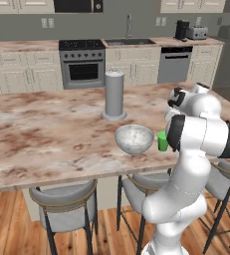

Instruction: Place the cup inside the bowl on the dining table and move the bowl to any counter.

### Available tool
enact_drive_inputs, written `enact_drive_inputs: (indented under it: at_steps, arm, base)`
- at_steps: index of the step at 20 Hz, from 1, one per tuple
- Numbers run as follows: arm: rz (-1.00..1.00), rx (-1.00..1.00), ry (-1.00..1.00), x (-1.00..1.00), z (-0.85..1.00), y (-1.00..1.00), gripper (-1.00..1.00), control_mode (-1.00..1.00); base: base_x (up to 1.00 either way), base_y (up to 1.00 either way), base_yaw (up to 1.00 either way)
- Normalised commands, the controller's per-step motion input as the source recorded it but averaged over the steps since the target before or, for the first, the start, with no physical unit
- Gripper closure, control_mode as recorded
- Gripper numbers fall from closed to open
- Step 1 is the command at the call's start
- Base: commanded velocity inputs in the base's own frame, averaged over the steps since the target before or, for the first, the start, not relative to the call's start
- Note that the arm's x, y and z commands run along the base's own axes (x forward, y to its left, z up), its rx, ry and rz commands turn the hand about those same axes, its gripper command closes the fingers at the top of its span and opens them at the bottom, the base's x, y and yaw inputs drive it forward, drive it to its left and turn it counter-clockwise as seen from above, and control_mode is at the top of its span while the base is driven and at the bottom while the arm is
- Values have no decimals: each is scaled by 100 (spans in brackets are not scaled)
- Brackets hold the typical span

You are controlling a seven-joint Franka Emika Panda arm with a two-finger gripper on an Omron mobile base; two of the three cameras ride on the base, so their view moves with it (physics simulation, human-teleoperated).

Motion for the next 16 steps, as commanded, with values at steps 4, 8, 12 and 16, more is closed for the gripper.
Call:
enact_drive_inputs:
  at_steps: [4,8,12,16]
  arm:
    - [-3,0,0,2,-22,0,-100,-100]
    - [-3,0,0,0,-19,0,-100,-100]
    - [-2,0,0,7,-12,0,-100,-100]
    - [-1,0,0,16,0,0,-100,-100]
  base:
    - [0,0,0]
    - [0,0,0]
    - [0,0,0]
    - [0,0,0]
